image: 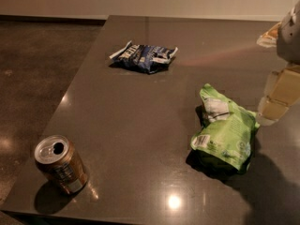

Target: Move green rice chip bag near blue chip bag

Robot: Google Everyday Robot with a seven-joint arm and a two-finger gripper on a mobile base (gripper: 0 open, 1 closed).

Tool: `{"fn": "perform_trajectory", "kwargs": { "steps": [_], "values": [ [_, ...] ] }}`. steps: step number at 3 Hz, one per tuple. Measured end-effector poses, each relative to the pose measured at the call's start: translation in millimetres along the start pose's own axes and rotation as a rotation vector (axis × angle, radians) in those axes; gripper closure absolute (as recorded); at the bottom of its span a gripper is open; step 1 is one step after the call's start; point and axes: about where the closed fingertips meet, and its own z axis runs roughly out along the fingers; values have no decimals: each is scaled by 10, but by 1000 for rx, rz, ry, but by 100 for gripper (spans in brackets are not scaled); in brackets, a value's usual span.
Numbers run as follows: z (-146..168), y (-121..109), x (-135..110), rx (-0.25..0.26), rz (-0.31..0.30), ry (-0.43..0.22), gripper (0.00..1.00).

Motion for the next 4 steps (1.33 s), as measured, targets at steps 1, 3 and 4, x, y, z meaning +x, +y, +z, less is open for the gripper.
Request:
{"fn": "perform_trajectory", "kwargs": {
  "steps": [1,3,4],
  "values": [
    [0,0,0,0,0,0,0],
    [45,-10,-45,2,78,52,0],
    [216,34,-139,-22,172,167,0]
  ]
}}
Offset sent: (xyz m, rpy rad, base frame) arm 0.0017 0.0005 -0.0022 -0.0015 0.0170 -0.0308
